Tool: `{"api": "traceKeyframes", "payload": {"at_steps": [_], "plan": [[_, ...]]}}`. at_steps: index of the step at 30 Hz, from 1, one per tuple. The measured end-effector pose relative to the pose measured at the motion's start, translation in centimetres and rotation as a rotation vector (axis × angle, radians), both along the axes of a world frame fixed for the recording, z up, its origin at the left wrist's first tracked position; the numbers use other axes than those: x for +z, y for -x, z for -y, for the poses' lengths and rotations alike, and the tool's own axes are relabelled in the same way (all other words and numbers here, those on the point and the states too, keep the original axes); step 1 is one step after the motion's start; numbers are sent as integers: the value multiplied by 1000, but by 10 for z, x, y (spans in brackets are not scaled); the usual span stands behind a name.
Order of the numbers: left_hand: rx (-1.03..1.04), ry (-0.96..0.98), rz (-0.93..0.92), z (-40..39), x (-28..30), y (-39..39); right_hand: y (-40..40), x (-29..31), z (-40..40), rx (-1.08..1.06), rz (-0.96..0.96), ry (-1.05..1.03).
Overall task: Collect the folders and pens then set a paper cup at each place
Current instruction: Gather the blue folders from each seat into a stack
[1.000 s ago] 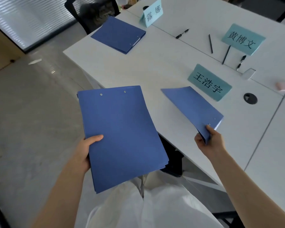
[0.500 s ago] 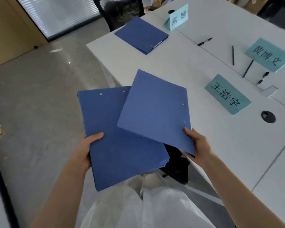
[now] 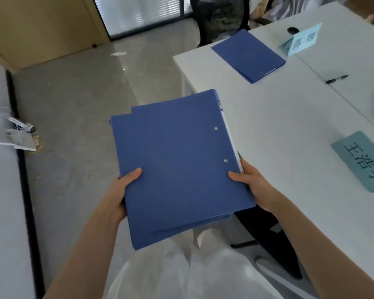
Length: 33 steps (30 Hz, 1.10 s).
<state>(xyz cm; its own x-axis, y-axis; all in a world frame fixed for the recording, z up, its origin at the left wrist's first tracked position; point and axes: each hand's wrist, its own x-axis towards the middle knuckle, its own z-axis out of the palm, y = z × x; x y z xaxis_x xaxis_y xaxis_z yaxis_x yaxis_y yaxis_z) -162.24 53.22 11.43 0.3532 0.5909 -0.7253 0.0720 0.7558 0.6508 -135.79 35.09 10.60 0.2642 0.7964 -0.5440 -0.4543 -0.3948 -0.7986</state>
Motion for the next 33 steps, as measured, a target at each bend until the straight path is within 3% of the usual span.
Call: {"api": "traceKeyframes", "payload": {"at_steps": [8, 15, 24, 33], "plan": [[12, -32, -27, -115, 3, 61, 68, -5, -132, 231, 186, 74], [9, -39, -7, -182, 3, 89, 93, -9, -221, 159, 303, 136], [-25, 1, -35, -268, -2, 65, 79, -16, -333, 125, 89, 153], [-19, -5, -40, -390, 2, -4, 10, -17, -451, 59, -160, 237]]}}
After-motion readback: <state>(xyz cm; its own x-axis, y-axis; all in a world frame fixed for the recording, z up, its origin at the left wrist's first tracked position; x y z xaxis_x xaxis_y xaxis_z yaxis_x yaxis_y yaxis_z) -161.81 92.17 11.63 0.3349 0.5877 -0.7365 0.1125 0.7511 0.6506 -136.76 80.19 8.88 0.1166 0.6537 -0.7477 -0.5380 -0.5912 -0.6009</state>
